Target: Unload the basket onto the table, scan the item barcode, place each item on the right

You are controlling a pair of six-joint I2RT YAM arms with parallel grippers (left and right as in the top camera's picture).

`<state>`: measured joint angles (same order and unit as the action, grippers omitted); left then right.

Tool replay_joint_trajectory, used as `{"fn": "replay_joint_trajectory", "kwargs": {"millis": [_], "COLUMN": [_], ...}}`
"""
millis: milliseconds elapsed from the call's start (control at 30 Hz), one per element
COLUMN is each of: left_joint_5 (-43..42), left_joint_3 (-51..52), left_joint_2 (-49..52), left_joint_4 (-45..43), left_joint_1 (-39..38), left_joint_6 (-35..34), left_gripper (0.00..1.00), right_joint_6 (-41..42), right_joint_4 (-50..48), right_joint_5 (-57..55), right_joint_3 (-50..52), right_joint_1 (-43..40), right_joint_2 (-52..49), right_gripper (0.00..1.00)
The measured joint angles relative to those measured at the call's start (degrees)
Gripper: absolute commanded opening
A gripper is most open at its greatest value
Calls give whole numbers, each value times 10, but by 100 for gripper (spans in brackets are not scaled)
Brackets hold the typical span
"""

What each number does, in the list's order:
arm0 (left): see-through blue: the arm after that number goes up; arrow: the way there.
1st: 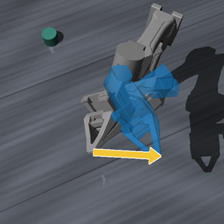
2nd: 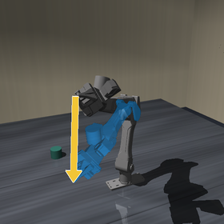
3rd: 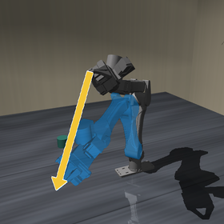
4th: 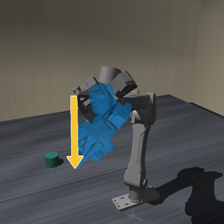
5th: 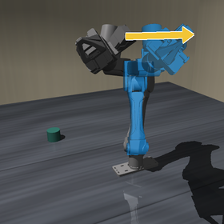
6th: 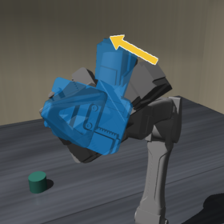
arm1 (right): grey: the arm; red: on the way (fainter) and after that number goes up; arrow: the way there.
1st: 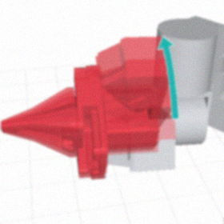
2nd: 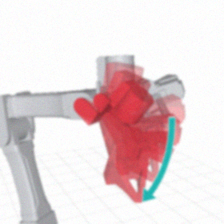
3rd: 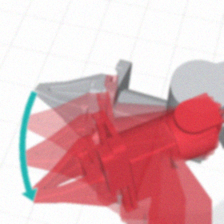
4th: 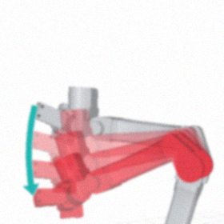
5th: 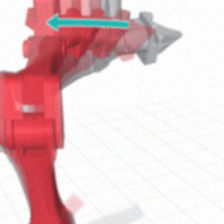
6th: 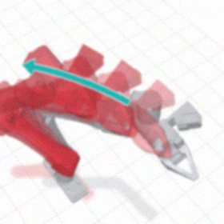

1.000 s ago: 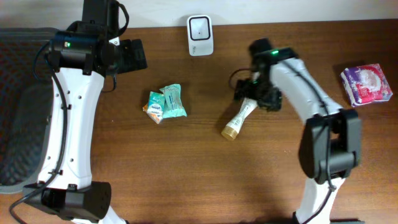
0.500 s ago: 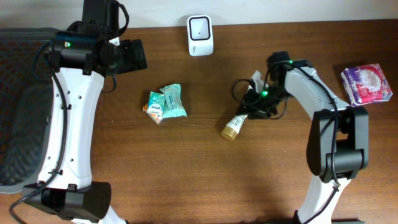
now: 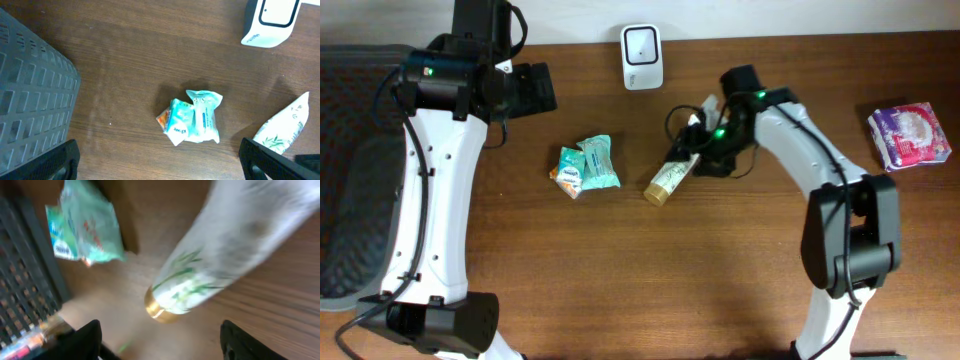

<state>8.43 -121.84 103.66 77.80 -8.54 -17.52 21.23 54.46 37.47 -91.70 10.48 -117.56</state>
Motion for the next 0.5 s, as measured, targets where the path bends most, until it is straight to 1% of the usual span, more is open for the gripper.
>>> {"fn": "replay_joint_trajectory", "kwargs": {"millis": [100,167,233,333,400,500], "left_joint_5": [0,0,0,0,0,0], "left_joint_3": [0,0,0,0,0,0], "left_joint_2": [0,0,0,0,0,0], "left_joint_4": [0,0,0,0,0,0], "left_joint_1": [0,0,0,0,0,0], "left_joint_6": [0,0,0,0,0,0], "left_gripper": [99,99,99,99,99,99], "right_joint_6": [9,34,72,92,94,69], "right_joint_4": [7,4,4,-3,-17,-65], "right_joint_5": [-60,-113,-180,-210,-203,-151], "right_joint_3": [-1,-1,-1,-1,-1,-2], "right_joint_1": [-15,1,17,16,10,19], "right_joint_2": [1,1,1,1,-1,-22], "right_gripper": [73,84,85,85,83,76]}}
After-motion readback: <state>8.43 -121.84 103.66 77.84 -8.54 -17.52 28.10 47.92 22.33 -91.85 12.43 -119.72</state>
